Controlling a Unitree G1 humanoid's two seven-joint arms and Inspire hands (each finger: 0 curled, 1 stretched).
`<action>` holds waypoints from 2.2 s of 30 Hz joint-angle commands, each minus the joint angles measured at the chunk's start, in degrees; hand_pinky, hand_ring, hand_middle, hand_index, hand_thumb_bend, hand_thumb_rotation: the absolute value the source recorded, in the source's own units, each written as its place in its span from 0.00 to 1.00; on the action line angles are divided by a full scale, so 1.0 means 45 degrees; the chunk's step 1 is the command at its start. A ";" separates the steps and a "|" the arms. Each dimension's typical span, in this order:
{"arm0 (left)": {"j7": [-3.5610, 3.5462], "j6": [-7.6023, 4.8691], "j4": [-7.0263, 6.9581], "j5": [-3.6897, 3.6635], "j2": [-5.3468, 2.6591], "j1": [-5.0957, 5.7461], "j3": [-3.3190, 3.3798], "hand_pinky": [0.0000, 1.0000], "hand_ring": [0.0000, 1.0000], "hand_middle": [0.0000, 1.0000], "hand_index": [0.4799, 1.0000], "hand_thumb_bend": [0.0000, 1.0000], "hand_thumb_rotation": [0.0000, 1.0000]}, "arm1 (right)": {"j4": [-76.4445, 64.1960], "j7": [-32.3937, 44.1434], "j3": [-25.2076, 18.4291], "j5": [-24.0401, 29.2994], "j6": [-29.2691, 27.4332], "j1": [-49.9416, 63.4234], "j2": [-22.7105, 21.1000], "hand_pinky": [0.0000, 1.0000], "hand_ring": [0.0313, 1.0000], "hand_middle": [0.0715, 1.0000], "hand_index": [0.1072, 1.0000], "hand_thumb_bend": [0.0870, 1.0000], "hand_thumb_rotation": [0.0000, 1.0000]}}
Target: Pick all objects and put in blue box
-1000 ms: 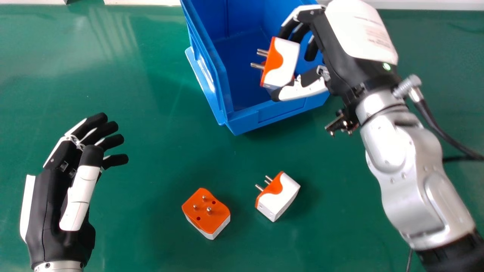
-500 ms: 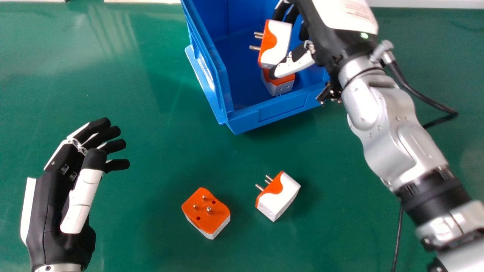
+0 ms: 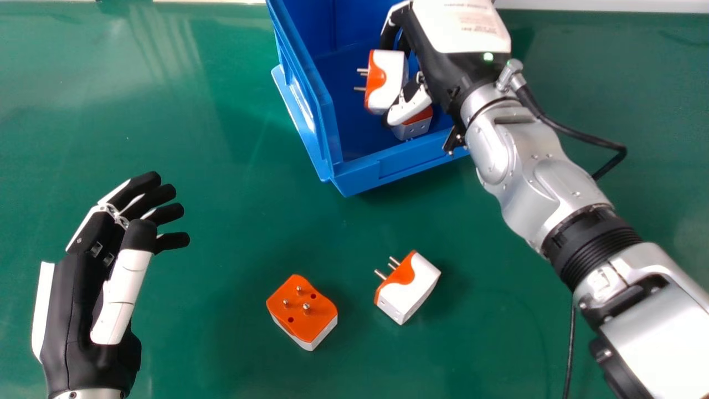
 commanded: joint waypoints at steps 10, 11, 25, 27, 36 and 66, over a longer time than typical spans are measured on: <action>0.0040 -0.0203 -0.0316 0.0038 -0.0056 0.0142 -0.0070 0.63 0.74 0.76 0.52 0.97 0.69 | 0.1277 -0.0074 0.0363 0.0301 -0.0096 -0.1199 0.0434 0.29 0.41 0.50 0.50 0.44 0.00; 0.0055 -0.0182 -0.0327 0.0038 -0.0059 0.0153 -0.0076 0.63 0.74 0.76 0.52 0.97 0.69 | 0.1369 -0.0103 0.0406 0.0295 -0.0080 -0.1226 0.0451 0.29 0.41 0.50 0.50 0.44 0.00; 0.0020 -0.0199 -0.0400 -0.0094 -0.0120 0.0203 -0.0170 0.64 0.75 0.77 0.54 0.96 0.69 | 0.2369 -0.0206 0.0801 0.0292 0.0234 -0.1662 0.0512 0.30 0.41 0.48 0.51 0.44 0.00; 0.0015 -0.0244 -0.0354 -0.0081 -0.0112 0.0202 -0.0156 0.64 0.75 0.77 0.54 0.96 0.69 | 0.2488 -0.0226 0.0783 0.0339 0.0284 -0.1699 0.0516 0.30 0.41 0.48 0.51 0.44 0.00; 0.0169 -0.0187 -0.0486 -0.0019 -0.0156 0.0297 -0.0149 0.63 0.74 0.76 0.52 0.96 0.69 | 0.2741 -0.0491 0.0751 0.0442 0.0334 -0.1678 0.0442 0.30 0.41 0.48 0.50 0.44 0.00; 0.0344 -0.0021 -0.0635 0.0068 -0.0251 0.0254 -0.0169 0.59 0.70 0.73 0.46 0.98 0.67 | 0.2496 -0.0462 0.0775 0.1028 0.1130 -0.1558 0.0800 0.68 0.80 0.86 0.84 0.73 0.36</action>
